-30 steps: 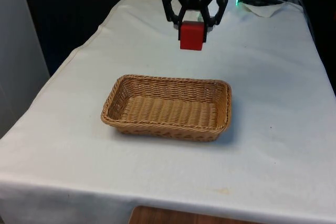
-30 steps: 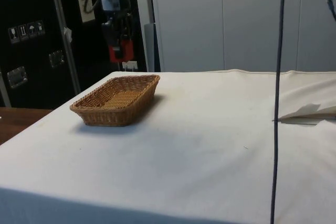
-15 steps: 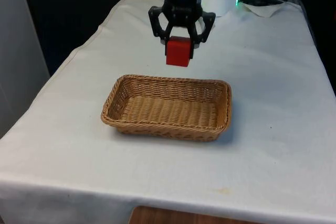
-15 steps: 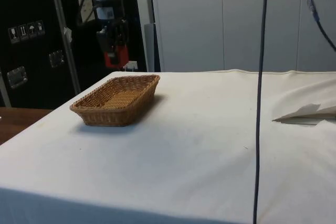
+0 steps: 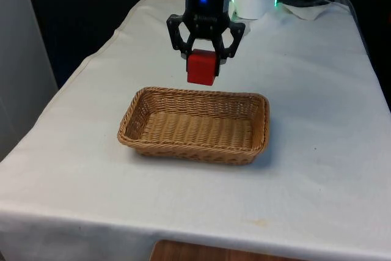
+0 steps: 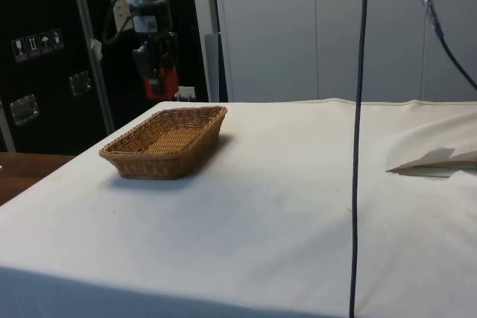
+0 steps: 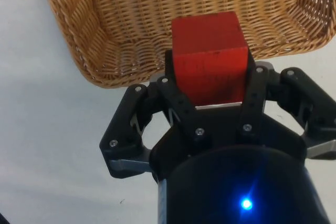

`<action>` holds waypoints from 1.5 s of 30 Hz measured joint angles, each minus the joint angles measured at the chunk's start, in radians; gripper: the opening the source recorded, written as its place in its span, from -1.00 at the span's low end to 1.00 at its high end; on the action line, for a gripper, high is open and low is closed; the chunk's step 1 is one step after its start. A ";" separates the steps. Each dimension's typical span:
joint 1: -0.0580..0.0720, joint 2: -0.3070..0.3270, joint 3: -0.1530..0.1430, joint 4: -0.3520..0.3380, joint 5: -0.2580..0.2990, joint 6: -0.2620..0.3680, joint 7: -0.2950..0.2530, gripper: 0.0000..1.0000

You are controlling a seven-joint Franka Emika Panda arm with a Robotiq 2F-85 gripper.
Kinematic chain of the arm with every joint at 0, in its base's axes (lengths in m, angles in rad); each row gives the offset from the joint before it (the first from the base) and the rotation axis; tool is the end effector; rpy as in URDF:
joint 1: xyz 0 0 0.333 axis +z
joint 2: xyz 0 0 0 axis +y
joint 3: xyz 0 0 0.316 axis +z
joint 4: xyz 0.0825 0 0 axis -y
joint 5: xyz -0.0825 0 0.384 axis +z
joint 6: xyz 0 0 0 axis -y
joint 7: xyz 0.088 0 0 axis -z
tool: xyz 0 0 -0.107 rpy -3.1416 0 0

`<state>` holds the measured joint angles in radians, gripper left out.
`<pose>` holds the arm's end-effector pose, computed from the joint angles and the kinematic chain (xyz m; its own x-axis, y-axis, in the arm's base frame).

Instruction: Pick up the cube and place it into the basket.

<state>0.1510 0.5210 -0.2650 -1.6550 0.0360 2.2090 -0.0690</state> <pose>0.6811 -0.0550 0.3217 0.9987 -0.0265 0.0432 -0.0308 -0.9941 0.1039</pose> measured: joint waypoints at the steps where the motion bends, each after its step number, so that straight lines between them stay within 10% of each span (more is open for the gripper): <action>1: 0.000 0.000 0.000 0.000 0.000 0.000 0.000 -1.00; 45: 0.000 0.081 0.000 0.002 0.022 0.079 0.001 -1.00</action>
<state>0.1510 0.6020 -0.2650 -1.6530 0.0580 2.2880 -0.0680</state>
